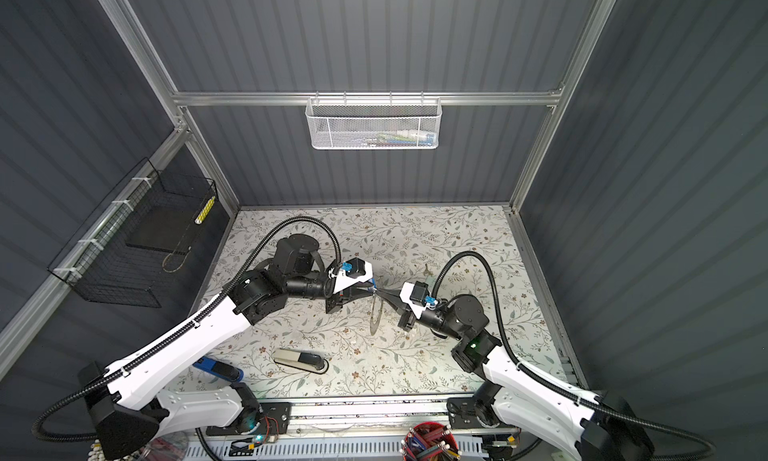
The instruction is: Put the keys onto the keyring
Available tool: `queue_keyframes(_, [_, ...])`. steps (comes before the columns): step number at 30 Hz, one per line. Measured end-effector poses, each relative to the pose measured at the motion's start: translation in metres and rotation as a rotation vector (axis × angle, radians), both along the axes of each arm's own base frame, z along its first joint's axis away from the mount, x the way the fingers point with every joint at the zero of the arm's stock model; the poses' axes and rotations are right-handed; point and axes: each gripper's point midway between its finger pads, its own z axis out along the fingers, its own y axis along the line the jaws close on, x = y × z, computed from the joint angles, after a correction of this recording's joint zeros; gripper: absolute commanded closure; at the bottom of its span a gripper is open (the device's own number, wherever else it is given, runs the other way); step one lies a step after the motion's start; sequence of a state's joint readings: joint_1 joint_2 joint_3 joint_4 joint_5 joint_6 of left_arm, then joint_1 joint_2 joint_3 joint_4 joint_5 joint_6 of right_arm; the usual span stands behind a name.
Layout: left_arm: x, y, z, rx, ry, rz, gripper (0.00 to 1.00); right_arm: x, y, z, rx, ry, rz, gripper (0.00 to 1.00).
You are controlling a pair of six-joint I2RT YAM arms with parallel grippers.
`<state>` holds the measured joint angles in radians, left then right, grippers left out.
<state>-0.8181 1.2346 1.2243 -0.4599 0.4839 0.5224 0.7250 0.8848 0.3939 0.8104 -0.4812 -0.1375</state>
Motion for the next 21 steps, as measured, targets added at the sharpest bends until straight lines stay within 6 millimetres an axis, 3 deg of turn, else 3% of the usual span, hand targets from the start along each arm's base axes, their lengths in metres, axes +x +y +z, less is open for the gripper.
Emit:
queue_keyframes(7, [-0.0042,-0.0011,0.0012,-0.009,0.009,-0.023,0.9,-0.0001,0.0003,0.0006,0.004,-0.002,0.008,1.0])
queue_keyframes(11, [-0.0047,-0.001,0.0017,-0.012,0.009,-0.03,0.78,-0.0016,0.0005,0.0018,0.007,-0.006,0.017,1.0])
queue_keyframes(21, [-0.0067,0.0011,0.0075,-0.027,-0.003,-0.036,0.85,-0.0035,0.0008,0.0003,0.005,0.006,0.041,1.0])
